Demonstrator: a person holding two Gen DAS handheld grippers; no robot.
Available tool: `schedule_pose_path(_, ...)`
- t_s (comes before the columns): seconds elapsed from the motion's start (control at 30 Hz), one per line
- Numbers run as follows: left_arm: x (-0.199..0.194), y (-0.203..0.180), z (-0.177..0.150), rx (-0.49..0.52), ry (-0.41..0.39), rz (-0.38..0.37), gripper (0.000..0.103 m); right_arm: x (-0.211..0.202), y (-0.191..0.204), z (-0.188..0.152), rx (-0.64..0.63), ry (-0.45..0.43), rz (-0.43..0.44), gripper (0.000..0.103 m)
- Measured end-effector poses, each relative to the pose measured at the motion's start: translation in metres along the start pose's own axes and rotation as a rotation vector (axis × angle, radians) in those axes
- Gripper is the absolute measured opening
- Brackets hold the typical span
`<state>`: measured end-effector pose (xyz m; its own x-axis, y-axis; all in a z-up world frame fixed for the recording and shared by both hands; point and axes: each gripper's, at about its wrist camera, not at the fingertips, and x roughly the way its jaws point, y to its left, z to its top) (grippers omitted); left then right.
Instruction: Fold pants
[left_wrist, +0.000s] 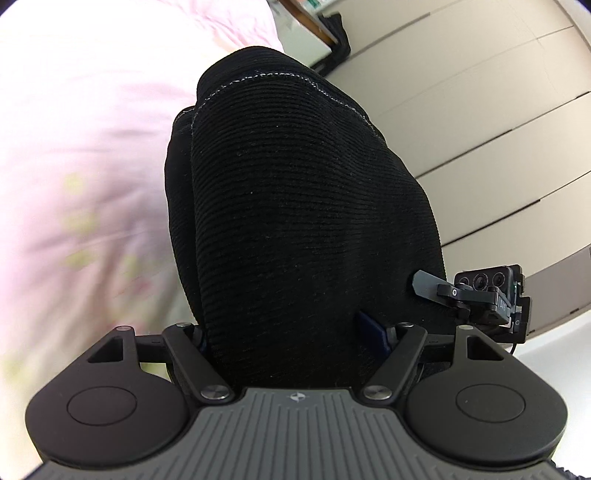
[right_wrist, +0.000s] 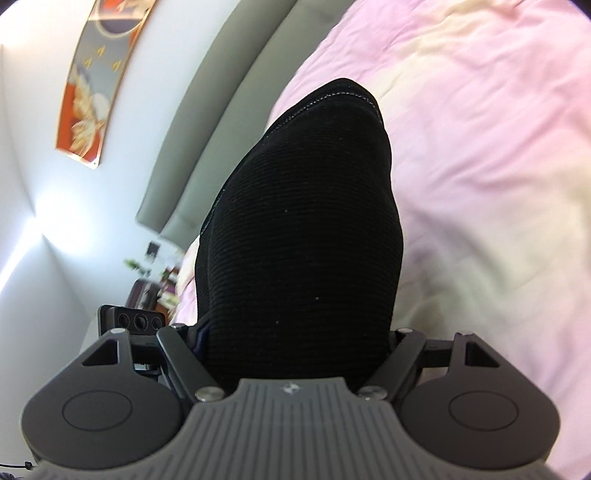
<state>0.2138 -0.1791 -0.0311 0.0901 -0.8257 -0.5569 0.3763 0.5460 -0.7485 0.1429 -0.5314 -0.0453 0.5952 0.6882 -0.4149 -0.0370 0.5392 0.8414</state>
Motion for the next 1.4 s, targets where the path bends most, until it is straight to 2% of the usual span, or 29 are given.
schedule_pose_path(0.2,0.064,0.001,0.034,0.007,0.047,-0.014,0.085,-0.025,-0.056,0.033,0.043,-0.051,-0.038,0.073)
schedule_pose_path(0.27,0.081,0.009,0.035,-0.005,0.070,0.022,0.086,-0.023,-0.083,0.035,0.093,-0.058,-0.044,0.073)
schedule_pose_path(0.33,0.107,0.011,0.035,-0.020,0.107,0.097,0.087,-0.015,-0.107,0.029,0.158,-0.038,-0.088,0.074)
schedule_pose_path(0.4,0.111,0.014,0.027,0.000,0.112,0.120,0.091,-0.010,-0.122,0.015,0.190,-0.045,-0.115,0.078)
schedule_pose_path(0.47,0.105,0.016,0.016,0.016,0.097,0.106,0.095,-0.020,-0.127,0.001,0.178,-0.097,-0.089,0.078)
schedule_pose_path(0.6,0.089,0.014,-0.003,0.065,0.094,0.110,0.097,-0.045,-0.140,-0.026,0.243,-0.151,-0.070,0.078)
schedule_pose_path(0.8,0.068,0.008,-0.026,0.099,0.066,0.181,0.097,-0.089,-0.127,-0.063,0.249,-0.231,-0.117,0.078)
schedule_pose_path(0.9,0.069,0.003,-0.038,0.073,0.069,0.195,0.097,-0.097,-0.114,-0.094,0.248,-0.216,-0.180,0.075)
schedule_pose_path(0.97,0.066,-0.002,-0.047,0.067,0.064,0.215,0.098,-0.093,-0.111,-0.116,0.289,-0.175,-0.186,0.060)
schedule_pose_path(1.0,0.066,-0.003,-0.050,0.067,0.063,0.230,0.098,-0.091,-0.110,-0.127,0.293,-0.151,-0.204,0.045)
schedule_pose_path(1.03,0.065,-0.005,-0.054,0.068,0.056,0.243,0.098,-0.087,-0.106,-0.135,0.264,-0.121,-0.281,0.016)
schedule_pose_path(1.07,0.066,-0.007,-0.055,0.071,0.044,0.260,0.098,-0.086,-0.104,-0.141,0.258,-0.111,-0.327,0.012)
schedule_pose_path(1.17,0.055,-0.016,-0.060,0.087,0.023,0.328,0.098,-0.096,-0.098,-0.144,0.331,-0.173,-0.328,0.011)
schedule_pose_path(1.2,0.049,-0.023,-0.063,0.107,0.014,0.357,0.098,-0.099,-0.090,-0.145,0.322,-0.185,-0.348,0.013)
schedule_pose_path(1.23,0.042,-0.034,-0.068,0.143,0.010,0.390,0.097,-0.103,-0.079,-0.145,0.300,-0.190,-0.372,0.021)
schedule_pose_path(1.27,0.038,-0.040,-0.074,0.188,0.027,0.436,0.092,-0.105,-0.065,-0.144,0.266,-0.195,-0.393,0.027)
schedule_pose_path(1.3,0.039,-0.048,-0.079,0.245,0.057,0.520,0.088,-0.107,-0.050,-0.148,0.225,-0.199,-0.408,0.035)
schedule_pose_path(1.37,0.043,-0.061,-0.091,0.345,0.095,0.663,0.081,-0.110,-0.020,-0.154,0.157,-0.198,-0.449,0.037)
schedule_pose_path(1.4,0.042,-0.064,-0.096,0.361,0.099,0.680,0.081,-0.111,-0.007,-0.155,0.134,-0.200,-0.474,0.040)
